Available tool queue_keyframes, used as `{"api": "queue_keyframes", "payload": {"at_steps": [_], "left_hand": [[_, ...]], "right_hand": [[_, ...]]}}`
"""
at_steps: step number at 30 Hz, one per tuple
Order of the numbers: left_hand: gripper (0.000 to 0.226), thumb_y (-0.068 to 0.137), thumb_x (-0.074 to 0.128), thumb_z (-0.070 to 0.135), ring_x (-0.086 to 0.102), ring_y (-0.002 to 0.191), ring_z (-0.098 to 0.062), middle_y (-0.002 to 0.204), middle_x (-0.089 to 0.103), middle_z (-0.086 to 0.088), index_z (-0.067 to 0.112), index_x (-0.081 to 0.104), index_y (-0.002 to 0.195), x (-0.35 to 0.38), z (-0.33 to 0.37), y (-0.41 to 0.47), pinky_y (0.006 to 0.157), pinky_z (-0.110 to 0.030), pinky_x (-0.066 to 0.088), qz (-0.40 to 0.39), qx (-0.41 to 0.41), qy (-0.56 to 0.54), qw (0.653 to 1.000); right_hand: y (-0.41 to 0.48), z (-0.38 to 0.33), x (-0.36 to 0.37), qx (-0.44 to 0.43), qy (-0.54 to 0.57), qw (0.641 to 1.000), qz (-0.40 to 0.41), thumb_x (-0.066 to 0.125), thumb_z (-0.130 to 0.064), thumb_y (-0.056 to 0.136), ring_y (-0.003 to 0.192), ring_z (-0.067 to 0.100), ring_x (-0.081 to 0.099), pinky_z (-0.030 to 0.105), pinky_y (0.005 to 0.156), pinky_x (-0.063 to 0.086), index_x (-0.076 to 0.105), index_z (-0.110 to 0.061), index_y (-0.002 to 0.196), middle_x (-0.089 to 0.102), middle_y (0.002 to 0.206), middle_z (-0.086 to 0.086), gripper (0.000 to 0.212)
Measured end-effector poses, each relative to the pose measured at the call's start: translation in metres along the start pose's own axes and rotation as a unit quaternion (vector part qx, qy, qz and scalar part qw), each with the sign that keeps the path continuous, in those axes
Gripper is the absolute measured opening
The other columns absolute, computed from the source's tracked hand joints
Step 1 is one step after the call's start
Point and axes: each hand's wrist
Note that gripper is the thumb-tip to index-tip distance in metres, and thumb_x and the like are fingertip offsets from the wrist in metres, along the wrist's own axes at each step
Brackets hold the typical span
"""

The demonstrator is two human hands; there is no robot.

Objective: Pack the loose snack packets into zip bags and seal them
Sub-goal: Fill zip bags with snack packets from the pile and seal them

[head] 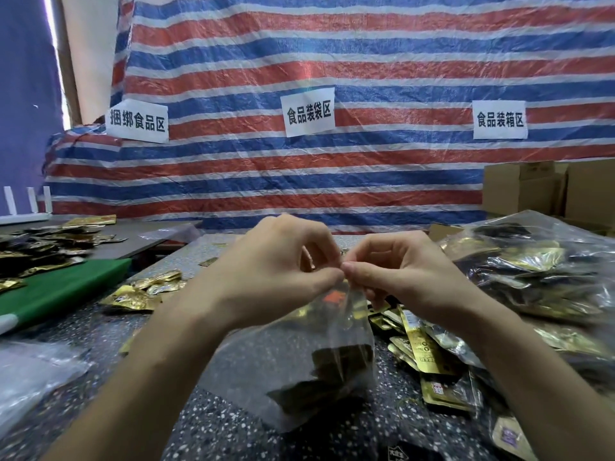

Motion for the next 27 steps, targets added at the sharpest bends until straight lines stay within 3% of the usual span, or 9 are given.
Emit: {"api": "queue_keyframes", "payload": {"at_steps": [4, 10, 14, 18, 21, 25, 27], "left_hand": [[0.006, 0.083, 0.077, 0.024, 0.064, 0.064, -0.004, 0.069, 0.071, 0.007, 0.021, 0.075, 0.078, -0.001, -0.008, 0.000, 0.065, -0.034, 0.055, -0.006, -0.020, -0.012, 1.000], [0.010, 0.089, 0.071, 0.026, 0.065, 0.070, -0.004, 0.073, 0.071, 0.009, 0.023, 0.074, 0.080, -0.002, -0.013, 0.000, 0.068, -0.035, 0.055, -0.016, -0.034, 0.009, 0.999], [0.010, 0.089, 0.073, 0.022, 0.067, 0.071, -0.006, 0.072, 0.072, 0.008, 0.021, 0.075, 0.079, -0.003, -0.014, 0.000, 0.070, -0.035, 0.056, -0.021, -0.039, -0.002, 0.999], [0.008, 0.087, 0.075, 0.022, 0.066, 0.066, -0.004, 0.070, 0.072, 0.009, 0.021, 0.077, 0.079, -0.003, -0.015, 0.000, 0.064, -0.028, 0.053, -0.029, -0.038, -0.021, 0.999], [0.007, 0.085, 0.076, 0.024, 0.062, 0.060, -0.001, 0.068, 0.071, 0.010, 0.021, 0.077, 0.078, -0.003, -0.015, -0.001, 0.059, -0.020, 0.047, -0.028, -0.034, -0.028, 0.999], [0.008, 0.085, 0.076, 0.026, 0.065, 0.064, -0.006, 0.069, 0.071, 0.008, 0.023, 0.075, 0.078, 0.000, -0.015, -0.001, 0.062, -0.029, 0.054, -0.026, -0.031, -0.038, 0.998], [0.008, 0.085, 0.076, 0.024, 0.064, 0.063, -0.006, 0.068, 0.070, 0.009, 0.023, 0.075, 0.077, 0.002, -0.014, 0.000, 0.064, -0.034, 0.055, -0.022, -0.028, -0.030, 0.999]], "right_hand": [[0.002, 0.003, 0.001, -0.017, -0.016, 1.000, 0.002, 0.072, -0.023, 0.078, 0.053, 0.006, 0.056, 0.016, 0.050, 0.046, 0.073, -0.007, 0.081, 0.067, 0.061, -0.003, 0.017], [0.001, 0.002, 0.001, -0.021, -0.011, 1.000, -0.011, 0.076, -0.023, 0.074, 0.062, 0.008, 0.063, 0.019, 0.056, 0.048, 0.074, -0.009, 0.085, 0.072, 0.071, 0.003, 0.018], [-0.001, -0.002, 0.002, -0.015, -0.016, 1.000, -0.008, 0.078, -0.018, 0.072, 0.075, 0.029, 0.063, 0.045, 0.071, 0.049, 0.073, -0.005, 0.088, 0.072, 0.088, 0.025, 0.021], [-0.002, -0.005, 0.003, -0.008, -0.044, 0.999, 0.002, 0.077, -0.023, 0.073, 0.079, 0.033, 0.067, 0.063, 0.080, 0.052, 0.074, -0.004, 0.089, 0.074, 0.089, 0.023, 0.024], [-0.002, -0.006, 0.003, -0.010, -0.057, 0.998, 0.005, 0.076, -0.021, 0.075, 0.079, 0.028, 0.069, 0.060, 0.083, 0.054, 0.074, -0.008, 0.087, 0.076, 0.088, 0.016, 0.018], [-0.001, -0.003, 0.003, -0.028, -0.083, 0.996, 0.014, 0.076, -0.006, 0.086, 0.080, 0.043, 0.068, 0.062, 0.081, 0.053, 0.072, -0.010, 0.084, 0.072, 0.088, 0.022, 0.006], [-0.001, -0.003, 0.004, -0.031, -0.087, 0.996, 0.015, 0.074, -0.010, 0.083, 0.082, 0.044, 0.068, 0.060, 0.081, 0.054, 0.071, -0.011, 0.082, 0.071, 0.087, 0.021, 0.004]]}}
Point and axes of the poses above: each hand's wrist, its own y-axis towards the middle knuckle, its own x-axis out of the palm, z = x × y
